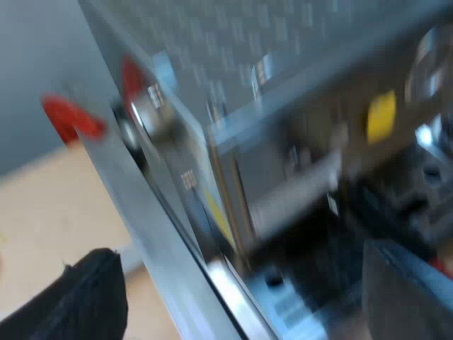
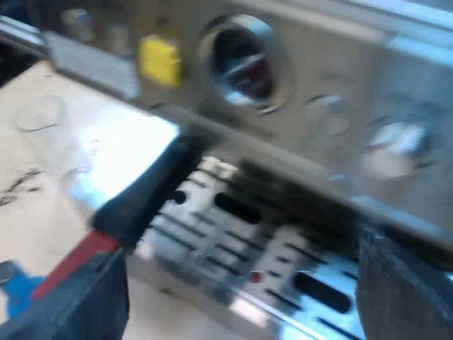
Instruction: Put the handle in the coffee machine
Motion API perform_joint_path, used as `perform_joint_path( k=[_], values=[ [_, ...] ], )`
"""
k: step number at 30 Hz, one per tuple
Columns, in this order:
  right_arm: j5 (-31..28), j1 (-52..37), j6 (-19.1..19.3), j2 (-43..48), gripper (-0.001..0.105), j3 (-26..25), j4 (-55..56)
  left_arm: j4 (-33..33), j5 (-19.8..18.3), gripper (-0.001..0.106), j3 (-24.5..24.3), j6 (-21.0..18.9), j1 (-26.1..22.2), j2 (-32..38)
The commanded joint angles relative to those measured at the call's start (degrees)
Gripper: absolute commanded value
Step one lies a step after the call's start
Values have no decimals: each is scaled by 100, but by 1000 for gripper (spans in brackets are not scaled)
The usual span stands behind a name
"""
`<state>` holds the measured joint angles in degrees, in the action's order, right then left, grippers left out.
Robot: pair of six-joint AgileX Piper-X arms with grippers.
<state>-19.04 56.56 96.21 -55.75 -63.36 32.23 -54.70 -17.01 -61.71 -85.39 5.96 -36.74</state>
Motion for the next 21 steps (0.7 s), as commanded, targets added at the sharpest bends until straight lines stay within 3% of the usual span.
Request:
perform_joint_path(
  k=[1,5,12,16,21],
  values=[
    [-3,-289,218,61,69,-403,550,260,74,70,-273,-228,-16,33],
    [-3,-761,476,258,69,-777,775,283,39,70,-422,-309,-16,33],
    [127,-1586,477,713,69,-851,885,273,40,70,-432,-322,-16,33],
    [1045,-3244,522,1045,69,-851,1745,273,26,70,-432,-325,-16,33],
    [1736,-4594,611,1137,69,-851,2154,287,4,70,-432,-325,-16,33]
  ],
)
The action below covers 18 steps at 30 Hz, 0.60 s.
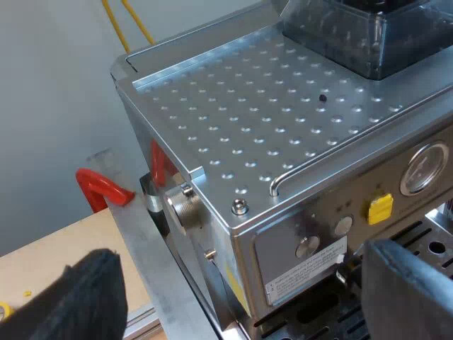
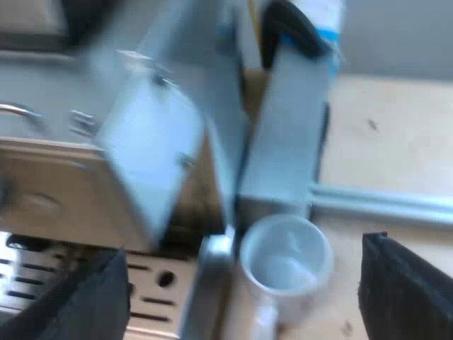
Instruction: Put the handle in the coffee machine
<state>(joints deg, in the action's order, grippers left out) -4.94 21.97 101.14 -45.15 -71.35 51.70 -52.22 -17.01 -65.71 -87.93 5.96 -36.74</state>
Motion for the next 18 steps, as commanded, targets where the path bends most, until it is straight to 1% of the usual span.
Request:
perform_joint_path(
  k=[1,2,3,5,6,7,10,11,14,17,18],
  values=[
    [401,-1404,167,102,69,-52,233,40,6,70,-32,-70,-16,33],
    [459,-1708,250,104,69,-52,256,55,6,70,-32,-70,-16,33],
    [494,-1806,296,103,69,-52,256,55,6,70,-32,-70,-16,33],
    [691,-2360,506,122,69,-52,255,54,6,70,-32,-70,-16,33],
    [702,-2401,520,122,69,-52,255,54,6,70,-32,-70,-16,33],
    [723,-2651,531,122,69,-52,255,54,24,70,-32,-70,-16,48],
    [781,-2772,532,122,69,-52,255,54,45,70,-32,-70,-80,61],
    [780,-2770,532,160,69,-52,255,36,46,70,-32,-70,-501,151],
    [837,-2759,543,297,69,-18,255,31,46,70,-32,-82,-919,333],
    [905,-2700,542,534,69,-15,255,31,36,70,-32,-187,-1236,636],
    [903,-2679,563,574,69,-15,255,31,25,70,-32,-222,-1263,681]
  ],
)
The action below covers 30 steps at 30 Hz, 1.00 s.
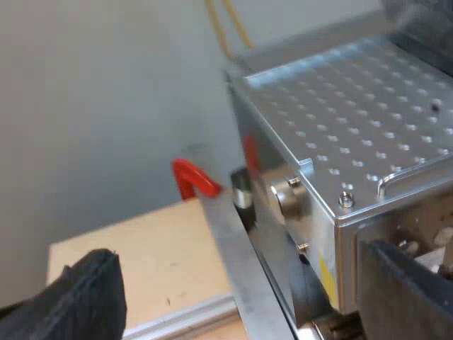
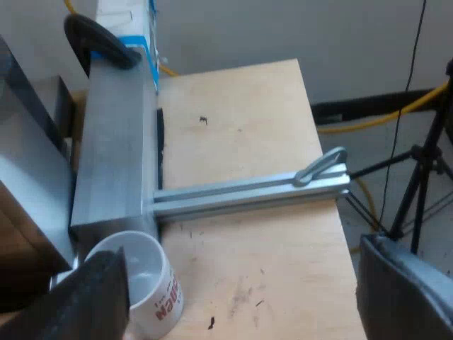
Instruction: Put the handle in the coffee machine
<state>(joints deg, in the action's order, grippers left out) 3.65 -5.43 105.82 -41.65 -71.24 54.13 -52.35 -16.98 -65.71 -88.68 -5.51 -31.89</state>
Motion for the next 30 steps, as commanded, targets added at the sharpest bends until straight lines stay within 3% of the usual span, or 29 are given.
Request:
perform_joint_path(
  k=[1,10,15,17,20,21,22,30],
  values=[
    [48,152,136,348,69,-26,13,44,-8,70,-32,-182,-173,327],
    [48,571,238,1356,69,-6,622,-226,-127,70,-32,-343,-182,1232],
    [48,570,193,1823,69,201,660,-353,-127,70,-32,-366,-182,1354],
    [48,570,181,1908,69,255,660,-836,-127,70,68,-363,-182,1897],
    [48,570,56,2191,69,448,660,-1157,-127,70,161,-313,-182,2268],
    [2,570,-212,3067,69,1062,674,-1277,-127,70,203,-262,-182,2416],
    [3,570,-212,3294,69,1201,703,-1389,-127,70,243,-228,-182,2543],
    [-65,558,-211,4526,69,1715,1107,-2026,-211,70,537,-100,-182,3575]
  ],
)
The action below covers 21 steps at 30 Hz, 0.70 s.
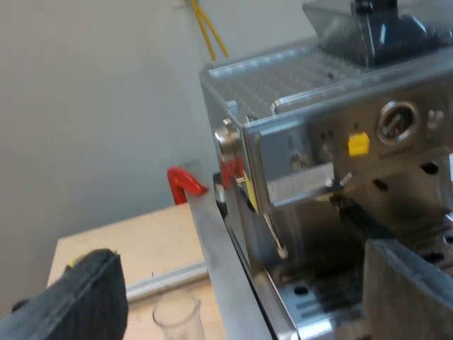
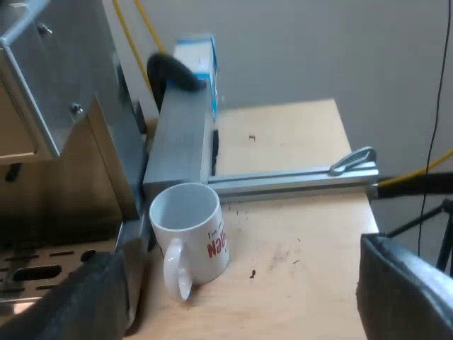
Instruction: Put the handle in the coffee machine
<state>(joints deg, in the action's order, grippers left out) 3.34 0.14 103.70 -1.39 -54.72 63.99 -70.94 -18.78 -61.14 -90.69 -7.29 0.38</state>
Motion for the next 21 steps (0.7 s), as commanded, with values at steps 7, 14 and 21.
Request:
perform_joint_path(
  k=[7,14,21],
  values=[
    [-45,15,299,470,69,-41,719,-933,-57,70,80,156,7,889],
    [-45,15,299,458,69,28,258,-1068,254,70,159,-19,-4,857],
    [-45,15,299,441,69,533,-910,-28,791,70,791,-416,-4,853]
  ],
)
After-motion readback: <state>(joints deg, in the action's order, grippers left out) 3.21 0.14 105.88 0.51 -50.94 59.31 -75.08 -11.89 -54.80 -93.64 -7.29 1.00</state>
